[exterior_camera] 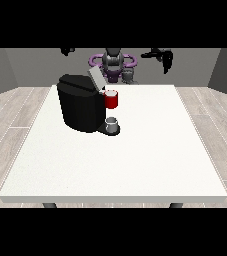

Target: Insert the coffee pod into the coffee machine and close the lid

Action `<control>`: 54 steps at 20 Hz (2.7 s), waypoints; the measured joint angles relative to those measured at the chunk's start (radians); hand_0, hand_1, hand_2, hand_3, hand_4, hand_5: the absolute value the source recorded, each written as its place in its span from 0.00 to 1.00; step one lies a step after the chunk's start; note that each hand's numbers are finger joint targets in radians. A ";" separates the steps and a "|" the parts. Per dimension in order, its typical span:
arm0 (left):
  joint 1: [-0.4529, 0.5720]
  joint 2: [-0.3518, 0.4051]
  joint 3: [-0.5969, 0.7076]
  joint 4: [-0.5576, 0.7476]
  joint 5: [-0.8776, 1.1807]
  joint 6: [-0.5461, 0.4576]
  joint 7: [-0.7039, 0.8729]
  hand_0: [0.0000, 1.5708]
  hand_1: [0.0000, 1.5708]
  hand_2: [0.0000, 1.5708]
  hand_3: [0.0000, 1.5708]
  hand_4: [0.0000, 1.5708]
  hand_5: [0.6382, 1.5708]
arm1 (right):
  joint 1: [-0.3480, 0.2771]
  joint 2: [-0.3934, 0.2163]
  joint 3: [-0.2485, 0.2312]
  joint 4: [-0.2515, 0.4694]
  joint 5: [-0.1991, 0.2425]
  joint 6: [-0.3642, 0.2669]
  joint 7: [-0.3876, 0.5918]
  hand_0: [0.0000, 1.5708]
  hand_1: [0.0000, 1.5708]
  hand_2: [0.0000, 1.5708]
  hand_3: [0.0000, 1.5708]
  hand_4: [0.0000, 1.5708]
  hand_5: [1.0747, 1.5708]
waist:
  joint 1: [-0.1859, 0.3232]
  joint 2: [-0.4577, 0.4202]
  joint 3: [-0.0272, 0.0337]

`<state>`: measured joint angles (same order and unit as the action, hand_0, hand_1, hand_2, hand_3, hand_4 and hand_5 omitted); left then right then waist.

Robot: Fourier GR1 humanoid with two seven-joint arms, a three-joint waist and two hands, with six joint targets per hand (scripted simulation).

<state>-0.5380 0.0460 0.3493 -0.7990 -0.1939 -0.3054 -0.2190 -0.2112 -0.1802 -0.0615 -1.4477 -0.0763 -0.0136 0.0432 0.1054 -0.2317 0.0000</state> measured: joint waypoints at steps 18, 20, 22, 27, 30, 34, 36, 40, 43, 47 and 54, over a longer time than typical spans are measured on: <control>0.192 -0.028 -0.125 -0.385 0.149 0.035 0.119 0.00 0.00 0.00 0.00 0.00 1.00 | -0.184 -0.006 -0.031 0.143 0.002 0.067 -0.019 0.00 0.00 0.00 0.00 0.00 1.00 | 0.052 0.155 0.0004; 0.208 -0.024 -0.135 -0.417 0.151 0.043 0.118 0.00 0.00 0.00 0.00 0.00 1.00 | -0.203 0.000 -0.034 0.170 0.005 0.068 -0.039 0.00 0.00 0.00 0.00 0.00 1.00 | 0.045 0.180 0.0002; 0.220 -0.009 -0.135 -0.440 0.165 0.040 0.135 0.00 0.00 0.00 0.00 0.00 1.00 | -0.219 0.007 -0.029 0.188 0.009 0.071 -0.040 0.00 0.00 0.00 0.00 0.00 1.00 | 0.035 0.195 0.0003; 0.252 0.009 -0.150 -0.506 0.176 0.058 0.150 0.00 0.00 0.00 0.00 0.00 1.00 | -0.275 0.018 -0.027 0.243 0.028 0.063 -0.055 0.00 0.00 0.00 0.00 0.00 1.00 | 0.025 0.225 0.0001; 0.275 0.020 -0.148 -0.535 0.192 0.064 0.157 0.00 0.00 0.00 0.00 0.00 1.00 | -0.276 0.018 -0.013 0.262 0.042 0.081 -0.063 0.00 0.00 0.00 0.00 0.00 1.00 | 0.011 0.227 0.0000; 0.285 0.038 -0.143 -0.556 0.223 0.055 0.159 0.00 0.00 0.00 0.00 0.00 1.00 | -0.329 0.011 -0.020 0.299 0.055 0.083 -0.066 0.00 0.00 0.00 0.00 0.00 1.00 | 0.015 0.248 -0.0004; 0.282 0.032 -0.152 -0.574 0.222 0.072 0.169 0.00 0.00 0.00 0.00 0.00 1.00 | -0.341 0.024 -0.015 0.314 0.071 0.068 -0.082 0.00 0.00 0.00 0.00 0.00 1.00 | 0.016 0.253 -0.0012; 0.285 0.041 -0.163 -0.585 0.223 0.074 0.158 0.00 0.00 0.00 0.00 0.00 1.00 | -0.389 0.023 -0.024 0.345 0.078 0.063 -0.093 0.00 0.00 0.00 0.00 0.00 1.00 | 0.023 0.277 -0.0023; 0.288 0.057 -0.154 -0.567 0.218 0.081 0.132 0.00 0.00 0.00 0.00 0.00 1.00 | -0.407 0.036 -0.010 0.348 0.092 0.061 -0.107 0.00 0.00 0.00 0.00 0.00 1.00 | 0.013 0.287 -0.0033; 0.296 0.067 -0.158 -0.564 0.224 0.076 0.121 0.00 0.00 0.00 0.00 0.00 1.00 | -0.438 0.036 -0.010 0.372 0.096 0.072 -0.106 0.00 0.00 0.00 0.00 0.00 1.00 | 0.016 0.293 -0.0024; 0.280 0.064 -0.169 -0.562 0.223 0.108 0.135 0.00 0.00 0.00 0.00 0.10 1.00 | -0.486 0.046 -0.001 0.420 0.122 0.070 -0.107 0.00 0.00 0.00 0.00 0.10 1.00 | 0.018 0.303 -0.0013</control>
<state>-0.2583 0.1100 0.1805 -1.3607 0.0287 -0.1974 -0.0837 -0.6970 -0.1340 -0.0624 -1.0272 0.0459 0.0563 -0.0637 0.1237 0.0708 -0.0014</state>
